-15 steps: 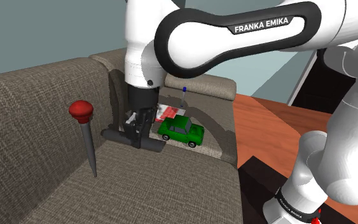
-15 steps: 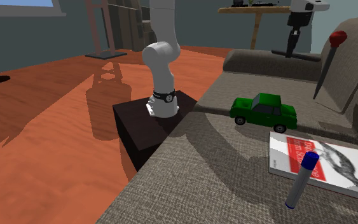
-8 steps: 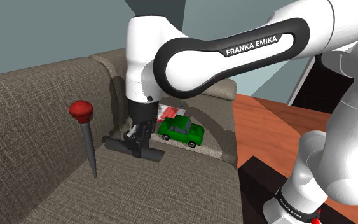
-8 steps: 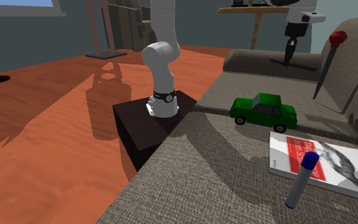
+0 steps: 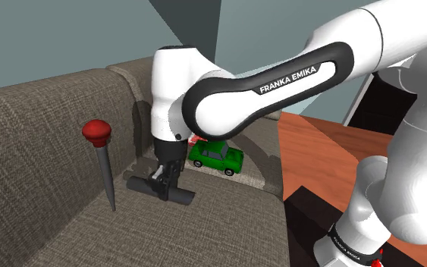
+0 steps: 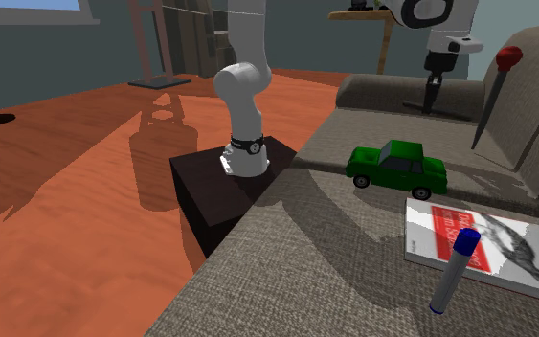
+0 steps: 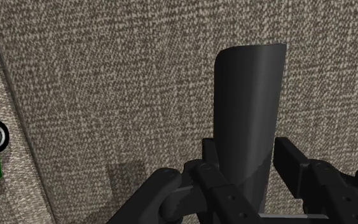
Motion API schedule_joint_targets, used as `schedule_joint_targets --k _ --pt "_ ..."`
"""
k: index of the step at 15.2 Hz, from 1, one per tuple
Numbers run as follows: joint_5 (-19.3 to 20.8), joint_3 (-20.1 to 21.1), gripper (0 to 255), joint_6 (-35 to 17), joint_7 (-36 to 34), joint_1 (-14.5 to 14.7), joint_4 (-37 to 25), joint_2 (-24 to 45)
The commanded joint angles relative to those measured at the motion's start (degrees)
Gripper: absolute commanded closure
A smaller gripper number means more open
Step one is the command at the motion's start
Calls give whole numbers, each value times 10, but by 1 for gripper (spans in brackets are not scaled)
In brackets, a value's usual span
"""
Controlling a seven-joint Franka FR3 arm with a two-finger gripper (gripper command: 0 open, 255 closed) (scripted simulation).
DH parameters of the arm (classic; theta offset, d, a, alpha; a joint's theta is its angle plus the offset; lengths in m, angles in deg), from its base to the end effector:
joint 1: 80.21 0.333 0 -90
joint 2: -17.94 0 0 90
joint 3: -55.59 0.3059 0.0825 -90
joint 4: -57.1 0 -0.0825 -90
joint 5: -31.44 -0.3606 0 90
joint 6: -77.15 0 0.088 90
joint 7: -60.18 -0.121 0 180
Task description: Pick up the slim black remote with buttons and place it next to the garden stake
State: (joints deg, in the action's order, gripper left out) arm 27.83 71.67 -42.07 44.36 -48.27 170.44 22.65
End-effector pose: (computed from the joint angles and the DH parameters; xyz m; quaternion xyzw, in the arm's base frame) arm 0.3698 0.4133 0.4171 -0.9642 -0.2620 0.0107 0.0393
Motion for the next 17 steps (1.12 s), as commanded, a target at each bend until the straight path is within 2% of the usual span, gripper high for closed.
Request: schedule_joint_targets --k 1,17 --pt "2 0 255 -14 1 0 7 6" --pt "18 -3 255 -133 -5 5 66 69"
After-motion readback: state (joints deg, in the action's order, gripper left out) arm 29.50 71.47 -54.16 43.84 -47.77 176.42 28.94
